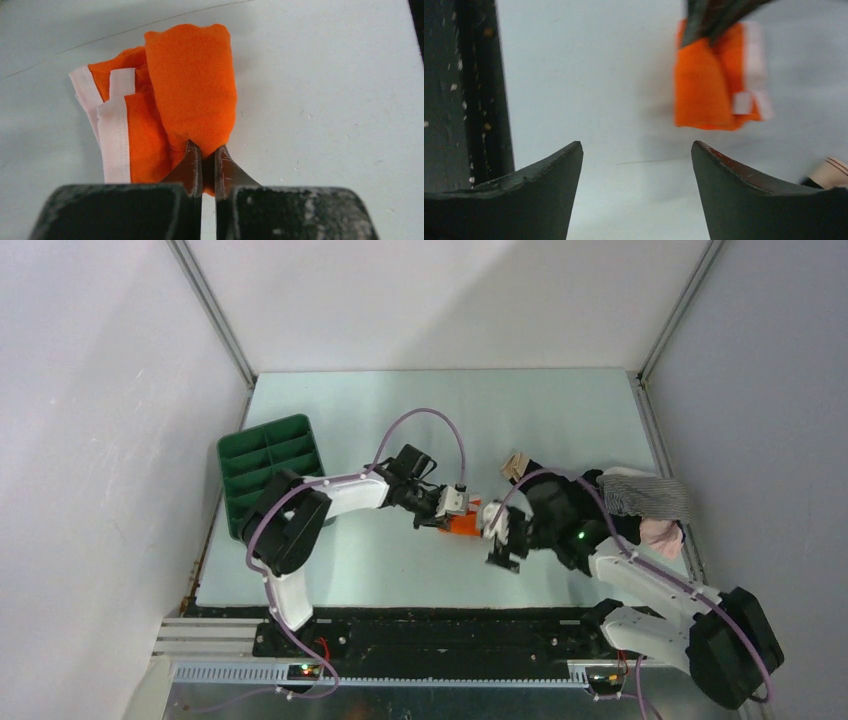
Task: Roll the underwear
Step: Roll the underwear to the center of the board.
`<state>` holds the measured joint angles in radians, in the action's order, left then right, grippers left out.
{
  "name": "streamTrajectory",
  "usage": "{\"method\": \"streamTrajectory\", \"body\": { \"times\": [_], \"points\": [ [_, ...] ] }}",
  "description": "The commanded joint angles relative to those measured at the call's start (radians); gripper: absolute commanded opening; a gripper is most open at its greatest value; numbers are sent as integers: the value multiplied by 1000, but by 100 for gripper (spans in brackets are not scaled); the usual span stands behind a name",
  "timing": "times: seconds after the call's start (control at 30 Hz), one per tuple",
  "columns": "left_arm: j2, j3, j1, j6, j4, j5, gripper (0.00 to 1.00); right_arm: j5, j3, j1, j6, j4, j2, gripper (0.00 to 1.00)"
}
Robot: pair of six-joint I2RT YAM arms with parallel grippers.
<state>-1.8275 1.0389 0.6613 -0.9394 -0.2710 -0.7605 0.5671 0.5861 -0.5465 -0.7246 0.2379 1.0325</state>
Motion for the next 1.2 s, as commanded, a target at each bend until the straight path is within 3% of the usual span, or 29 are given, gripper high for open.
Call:
{"method": "streamTrajectory", "body": {
  "times": [0.0,0.23,0.47,0.63,0.77,0.83,0.87,0.93,1.03,1.17],
  "points": [
    [-99,-20,-2,31,-344,-130,0,-184,-61,-145,-129,-193,31,81],
    [-120,-1,-10,53,-362,-144,0,-299,-66,-269,-114,-455,146,76],
    [-160,44,-28,96,-388,-165,0,-262,-53,-276,-126,-469,273,74],
    [-162,55,-42,131,-389,-168,0,-305,-21,-297,-84,-440,363,67],
    [-166,72,-61,153,-406,-190,0,-348,20,-313,-60,-446,415,52],
    [-170,89,-73,174,-420,-200,0,-347,60,-312,-21,-414,442,25],
    [-171,98,-82,183,-428,-206,0,-351,75,-311,22,-393,449,5],
    [-177,120,-107,203,-452,-240,0,-346,122,-304,115,-349,468,0],
    [-191,140,-139,345,-411,-274,0,-292,186,-264,271,-254,495,0],
    [-260,186,-172,407,-475,-322,0,-145,193,-164,504,-153,515,0]
  ]
}}
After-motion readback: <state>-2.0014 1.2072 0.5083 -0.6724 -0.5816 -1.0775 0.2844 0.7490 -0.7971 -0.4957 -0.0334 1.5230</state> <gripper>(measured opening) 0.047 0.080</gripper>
